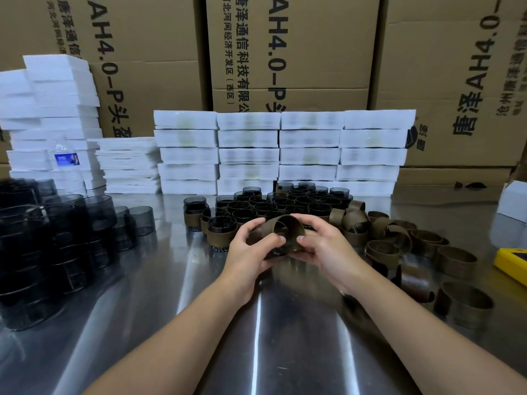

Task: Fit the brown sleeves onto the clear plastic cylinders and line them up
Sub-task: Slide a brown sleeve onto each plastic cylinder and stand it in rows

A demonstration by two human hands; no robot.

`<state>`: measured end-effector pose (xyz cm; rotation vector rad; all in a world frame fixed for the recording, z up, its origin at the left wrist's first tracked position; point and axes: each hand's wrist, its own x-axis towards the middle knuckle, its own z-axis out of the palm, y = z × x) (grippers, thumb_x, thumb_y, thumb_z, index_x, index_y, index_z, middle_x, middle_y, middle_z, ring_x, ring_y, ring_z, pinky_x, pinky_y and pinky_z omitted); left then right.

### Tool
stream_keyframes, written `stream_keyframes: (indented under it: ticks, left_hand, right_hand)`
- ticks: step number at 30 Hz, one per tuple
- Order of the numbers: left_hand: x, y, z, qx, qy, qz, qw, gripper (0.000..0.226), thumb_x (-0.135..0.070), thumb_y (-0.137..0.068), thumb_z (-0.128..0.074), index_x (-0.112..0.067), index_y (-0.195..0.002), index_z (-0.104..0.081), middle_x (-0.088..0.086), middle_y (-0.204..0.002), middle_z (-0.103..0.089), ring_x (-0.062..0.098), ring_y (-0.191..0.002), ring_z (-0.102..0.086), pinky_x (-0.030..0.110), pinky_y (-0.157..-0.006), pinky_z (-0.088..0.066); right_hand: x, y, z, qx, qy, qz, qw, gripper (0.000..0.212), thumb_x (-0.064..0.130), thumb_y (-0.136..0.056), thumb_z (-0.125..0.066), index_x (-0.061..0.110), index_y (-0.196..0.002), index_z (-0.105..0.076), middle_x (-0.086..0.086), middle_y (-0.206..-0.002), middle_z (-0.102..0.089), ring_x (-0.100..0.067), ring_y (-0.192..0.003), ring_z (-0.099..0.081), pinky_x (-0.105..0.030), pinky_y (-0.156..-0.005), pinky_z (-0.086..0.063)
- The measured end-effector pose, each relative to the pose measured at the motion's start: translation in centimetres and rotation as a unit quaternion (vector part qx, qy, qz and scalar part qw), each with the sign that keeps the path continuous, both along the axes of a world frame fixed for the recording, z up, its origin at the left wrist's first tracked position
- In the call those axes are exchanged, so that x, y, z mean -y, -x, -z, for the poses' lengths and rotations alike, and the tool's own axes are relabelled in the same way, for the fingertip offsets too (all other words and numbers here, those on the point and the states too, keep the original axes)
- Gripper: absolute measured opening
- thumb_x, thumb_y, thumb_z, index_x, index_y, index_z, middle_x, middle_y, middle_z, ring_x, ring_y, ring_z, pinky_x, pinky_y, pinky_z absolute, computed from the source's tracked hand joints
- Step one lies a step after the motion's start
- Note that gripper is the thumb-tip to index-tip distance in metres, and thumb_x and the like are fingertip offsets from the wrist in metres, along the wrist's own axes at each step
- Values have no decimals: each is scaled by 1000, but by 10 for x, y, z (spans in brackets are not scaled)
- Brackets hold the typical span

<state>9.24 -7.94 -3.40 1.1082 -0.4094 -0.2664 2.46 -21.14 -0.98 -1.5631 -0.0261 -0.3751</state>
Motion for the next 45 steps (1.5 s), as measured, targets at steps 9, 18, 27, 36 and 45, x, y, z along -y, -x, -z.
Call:
stream_keyframes:
  ticks: [9,18,27,36,45]
  left_hand:
    - [-2,3,-2,3,-10,-3,1000,48,-5,-65,-74,-22,-108,-61,6,-108,-64,9,-76,-72,28,-63,-56]
    - [-7,5,-11,-43,47,95,993,42,-10,-74,-62,-4,-116,-61,19,-113,-63,29,-97,-65,39,-77,-58]
    - [-5,7,-10,-89,84,191,974,26,-13,-66,-63,-7,-90,-73,17,-100,-71,29,-89,-70,38,-70,-58]
    - [-6,11,-13,-96,92,204,970,35,-10,-61,-64,-4,-95,-67,18,-100,-70,30,-89,-69,34,-65,-57]
    - [-4,14,-15,-66,2,177,982,48,-61,-62,-66,-20,-82,-80,6,-95,-75,19,-81,-73,26,-61,-56]
  right_hand:
    - [1,0,1,3,8,-1,1000,38,-12,-93,-36,15,-104,-60,-8,-97,-72,-17,-88,-70,-24,-65,-55]
    - [4,3,-2,51,36,28,998,22,4,-87,-61,20,-101,-67,0,-92,-74,-14,-89,-69,-26,-76,-55]
    - [-6,0,0,-62,34,87,994,52,65,-81,-51,22,-101,-70,0,-100,-73,-19,-96,-66,-36,-85,-53]
    - [-9,6,-4,-100,37,30,994,58,73,-79,-45,27,-98,-72,4,-89,-75,-5,-61,-60,-27,-70,-46]
    - [-12,3,-1,-92,74,67,991,80,85,-61,-49,19,-105,-64,-1,-88,-68,-14,-74,-58,-30,-75,-45]
